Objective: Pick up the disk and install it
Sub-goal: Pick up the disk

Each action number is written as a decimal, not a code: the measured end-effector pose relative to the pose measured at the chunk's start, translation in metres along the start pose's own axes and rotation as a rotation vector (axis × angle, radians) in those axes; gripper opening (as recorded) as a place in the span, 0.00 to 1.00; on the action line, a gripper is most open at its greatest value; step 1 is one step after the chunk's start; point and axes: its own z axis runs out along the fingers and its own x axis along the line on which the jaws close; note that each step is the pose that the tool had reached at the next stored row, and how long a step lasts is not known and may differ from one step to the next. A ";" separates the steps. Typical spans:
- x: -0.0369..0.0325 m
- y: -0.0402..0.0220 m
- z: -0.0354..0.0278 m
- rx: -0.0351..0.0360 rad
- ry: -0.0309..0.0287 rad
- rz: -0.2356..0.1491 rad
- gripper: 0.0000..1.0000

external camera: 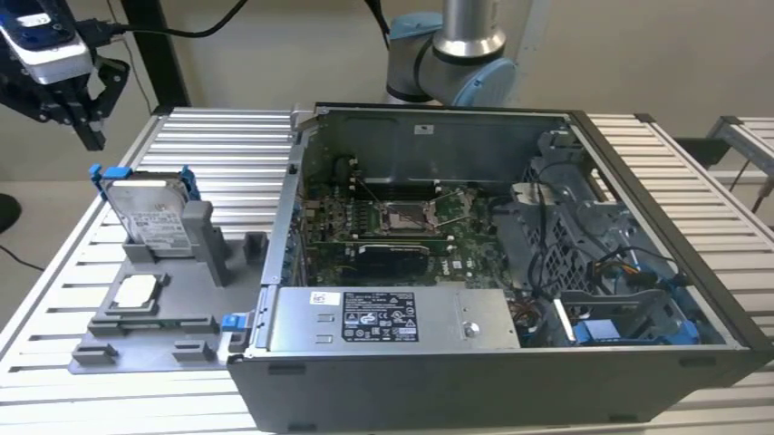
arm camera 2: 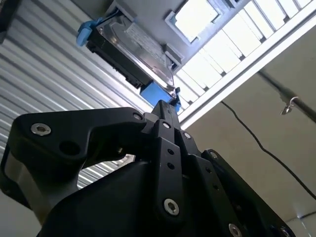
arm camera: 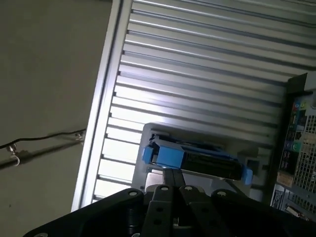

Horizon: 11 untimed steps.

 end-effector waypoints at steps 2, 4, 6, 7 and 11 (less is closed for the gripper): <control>0.0000 0.0000 0.0000 -0.0001 0.0029 -0.034 0.00; 0.0000 0.0000 0.0000 -0.0002 0.0060 -0.069 0.00; 0.0000 0.0000 -0.0001 -0.0002 0.0092 -0.105 0.00; 0.0000 0.0000 0.0000 -0.0002 0.0107 -0.122 0.00; 0.0000 0.0001 0.0000 -0.0002 0.0165 -0.189 0.00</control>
